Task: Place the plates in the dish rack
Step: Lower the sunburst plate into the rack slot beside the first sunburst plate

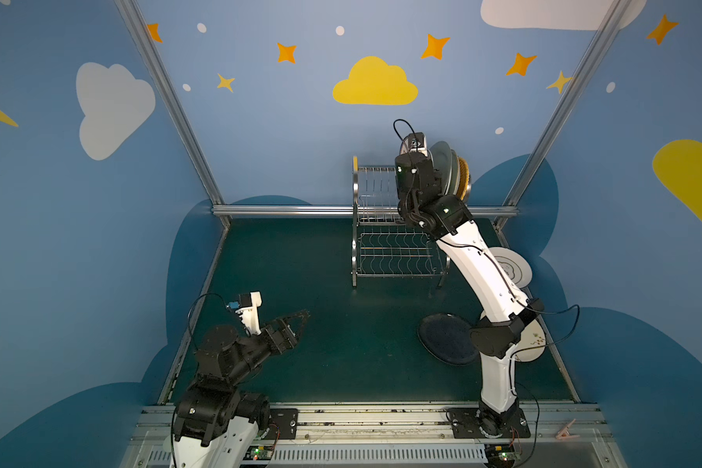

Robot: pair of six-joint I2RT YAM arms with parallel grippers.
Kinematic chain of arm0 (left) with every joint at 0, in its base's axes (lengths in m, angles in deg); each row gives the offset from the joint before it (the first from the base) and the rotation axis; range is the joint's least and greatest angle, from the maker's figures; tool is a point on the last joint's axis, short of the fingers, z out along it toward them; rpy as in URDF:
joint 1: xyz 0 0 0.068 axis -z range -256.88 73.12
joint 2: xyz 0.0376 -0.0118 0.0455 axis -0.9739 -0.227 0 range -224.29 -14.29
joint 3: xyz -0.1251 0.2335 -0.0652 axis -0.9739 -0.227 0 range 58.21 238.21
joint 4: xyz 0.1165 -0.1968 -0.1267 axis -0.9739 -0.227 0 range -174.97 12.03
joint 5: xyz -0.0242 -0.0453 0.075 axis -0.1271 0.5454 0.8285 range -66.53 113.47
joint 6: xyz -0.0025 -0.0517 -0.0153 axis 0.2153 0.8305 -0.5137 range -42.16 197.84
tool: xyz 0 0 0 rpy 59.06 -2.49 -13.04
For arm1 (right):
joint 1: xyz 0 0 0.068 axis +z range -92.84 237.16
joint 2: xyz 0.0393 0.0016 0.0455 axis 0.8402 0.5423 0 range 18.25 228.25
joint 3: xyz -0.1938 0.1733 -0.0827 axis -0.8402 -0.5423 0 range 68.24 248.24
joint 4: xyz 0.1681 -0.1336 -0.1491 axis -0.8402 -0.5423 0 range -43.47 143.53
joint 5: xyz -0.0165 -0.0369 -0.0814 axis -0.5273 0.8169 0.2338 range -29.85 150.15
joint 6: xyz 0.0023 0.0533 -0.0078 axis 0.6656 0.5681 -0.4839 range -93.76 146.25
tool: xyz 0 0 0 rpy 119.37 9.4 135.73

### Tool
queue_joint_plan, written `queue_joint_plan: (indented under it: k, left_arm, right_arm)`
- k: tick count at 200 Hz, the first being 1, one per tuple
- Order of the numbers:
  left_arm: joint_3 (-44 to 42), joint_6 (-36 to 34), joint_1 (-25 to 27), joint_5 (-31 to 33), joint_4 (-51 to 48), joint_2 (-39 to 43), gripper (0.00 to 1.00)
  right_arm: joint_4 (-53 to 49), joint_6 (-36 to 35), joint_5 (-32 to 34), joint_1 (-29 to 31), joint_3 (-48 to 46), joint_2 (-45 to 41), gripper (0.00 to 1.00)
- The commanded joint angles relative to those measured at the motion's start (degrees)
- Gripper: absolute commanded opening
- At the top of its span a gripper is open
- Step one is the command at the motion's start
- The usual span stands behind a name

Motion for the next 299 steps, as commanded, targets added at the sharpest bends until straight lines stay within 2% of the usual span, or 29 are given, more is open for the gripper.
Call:
queue_joint_plan:
  k: [1, 82, 209, 258, 299]
  left_arm:
    - [-0.3, 0.0, -0.3, -0.8, 1.7, 0.4, 1.00]
    - [-0.5, 0.2, -1.1, -1.7, 2.1, 0.3, 1.00]
    - [-0.7, 0.5, -1.9, -2.2, 2.7, -0.2, 1.00]
    - [-0.8, 0.6, -2.4, -2.5, 2.8, -0.2, 1.00]
    - [-0.8, 0.6, -2.5, -2.6, 2.8, -0.3, 1.00]
  right_arm:
    - [-0.7, 3.5, 1.4, -0.4, 1.7, 0.6, 0.00]
    - [-4.9, 8.7, 0.6, -0.5, 1.8, 2.1, 0.00]
    - [-7.0, 10.9, -3.3, -0.2, 3.4, 3.9, 0.00]
    - [-6.7, 10.0, -4.7, 0.1, 5.0, 5.2, 0.06]
    - [-5.9, 9.2, -5.9, 0.1, 5.5, 5.8, 0.15]
